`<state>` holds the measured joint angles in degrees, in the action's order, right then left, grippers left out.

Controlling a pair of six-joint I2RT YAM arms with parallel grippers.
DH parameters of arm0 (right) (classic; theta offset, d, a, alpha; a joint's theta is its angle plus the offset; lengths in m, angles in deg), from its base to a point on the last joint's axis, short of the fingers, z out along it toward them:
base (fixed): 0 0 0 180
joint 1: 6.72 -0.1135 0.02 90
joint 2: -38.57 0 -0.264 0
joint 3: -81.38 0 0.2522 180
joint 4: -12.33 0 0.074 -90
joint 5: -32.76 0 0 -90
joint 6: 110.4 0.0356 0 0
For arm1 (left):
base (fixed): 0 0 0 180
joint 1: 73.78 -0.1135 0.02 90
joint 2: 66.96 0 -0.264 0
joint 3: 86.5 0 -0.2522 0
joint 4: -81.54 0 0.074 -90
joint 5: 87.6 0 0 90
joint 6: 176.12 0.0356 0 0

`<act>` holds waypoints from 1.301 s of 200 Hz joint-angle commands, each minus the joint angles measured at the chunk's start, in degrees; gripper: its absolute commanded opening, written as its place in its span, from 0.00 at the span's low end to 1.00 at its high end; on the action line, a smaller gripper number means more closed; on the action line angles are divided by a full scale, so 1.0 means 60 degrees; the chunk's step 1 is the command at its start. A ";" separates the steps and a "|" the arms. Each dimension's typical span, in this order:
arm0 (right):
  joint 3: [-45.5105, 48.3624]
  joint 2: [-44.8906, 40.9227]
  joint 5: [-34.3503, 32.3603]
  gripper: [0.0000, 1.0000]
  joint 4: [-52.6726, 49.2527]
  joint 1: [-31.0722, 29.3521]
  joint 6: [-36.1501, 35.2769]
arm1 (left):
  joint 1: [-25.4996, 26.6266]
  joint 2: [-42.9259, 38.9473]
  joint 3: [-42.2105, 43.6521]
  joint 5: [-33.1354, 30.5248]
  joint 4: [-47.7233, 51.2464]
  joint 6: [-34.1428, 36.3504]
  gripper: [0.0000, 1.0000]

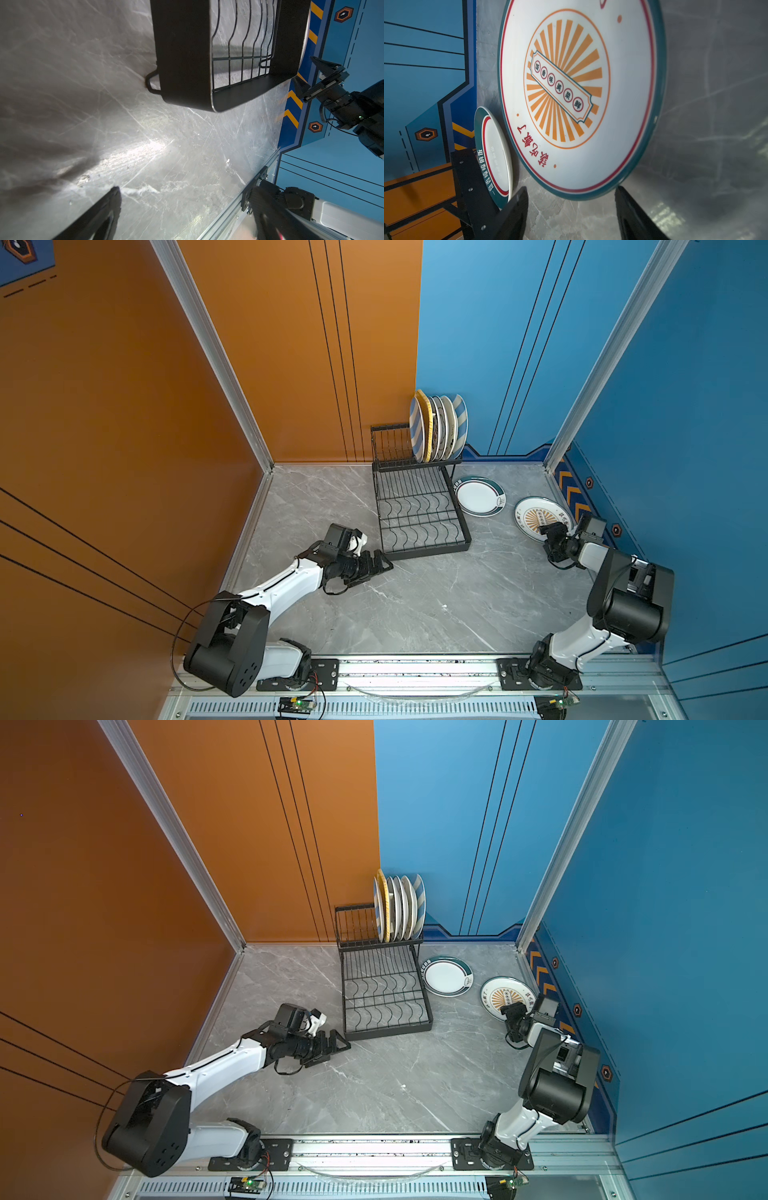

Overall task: Load the plates into the dish rack
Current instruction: 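Grip the edge of the sunburst plate with the right gripper, then lift the sunburst plate upright and carry it toward the left gripper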

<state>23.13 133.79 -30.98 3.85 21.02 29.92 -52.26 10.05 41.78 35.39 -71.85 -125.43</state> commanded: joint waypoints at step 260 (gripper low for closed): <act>0.1174 0.1333 0.0673 0.00 0.4031 0.0283 0.2835 | -0.0016 0.0216 -0.0608 -0.0182 0.0027 -0.0028 0.98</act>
<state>29.25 143.69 -27.22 31.12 22.45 47.43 -52.28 11.47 40.16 34.98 -72.88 -126.24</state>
